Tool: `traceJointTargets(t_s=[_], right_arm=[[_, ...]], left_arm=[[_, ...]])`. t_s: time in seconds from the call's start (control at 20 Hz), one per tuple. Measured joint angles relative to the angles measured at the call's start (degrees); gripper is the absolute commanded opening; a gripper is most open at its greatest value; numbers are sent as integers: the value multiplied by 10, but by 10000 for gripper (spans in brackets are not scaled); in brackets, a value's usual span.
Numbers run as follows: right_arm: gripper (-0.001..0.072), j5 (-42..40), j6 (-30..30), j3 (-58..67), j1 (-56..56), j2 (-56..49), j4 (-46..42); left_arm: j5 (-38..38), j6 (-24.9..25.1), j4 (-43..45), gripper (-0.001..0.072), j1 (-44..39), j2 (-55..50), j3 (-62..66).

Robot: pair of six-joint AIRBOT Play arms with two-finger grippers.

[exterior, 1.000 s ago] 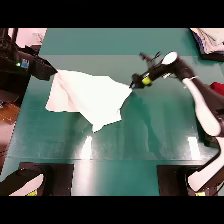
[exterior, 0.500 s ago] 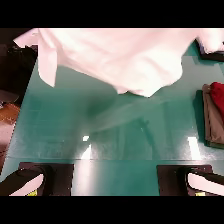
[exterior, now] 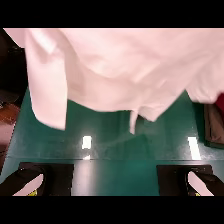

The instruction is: Fold the shirts.

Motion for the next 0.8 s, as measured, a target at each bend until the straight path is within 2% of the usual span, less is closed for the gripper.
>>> traceJointTargets(t_s=[0.1,0.25,0.5,0.65,0.8], right_arm=[[9,-12,0,-1,-15,10,-4],[10,-15,-1,-2,-18,-14,17],[10,3,-5,-3,81,-158,42],[11,-13,-5,-3,161,-283,24],[14,-63,-6,-3,221,-402,-7]], left_arm=[[-11,-10,-3,25,0,4,-3],[-35,-32,56,25,0,6,-45],[-33,-46,206,25,0,5,-261],[47,-42,288,25,0,5,-438],[184,-47,377,26,0,-2,-579]])
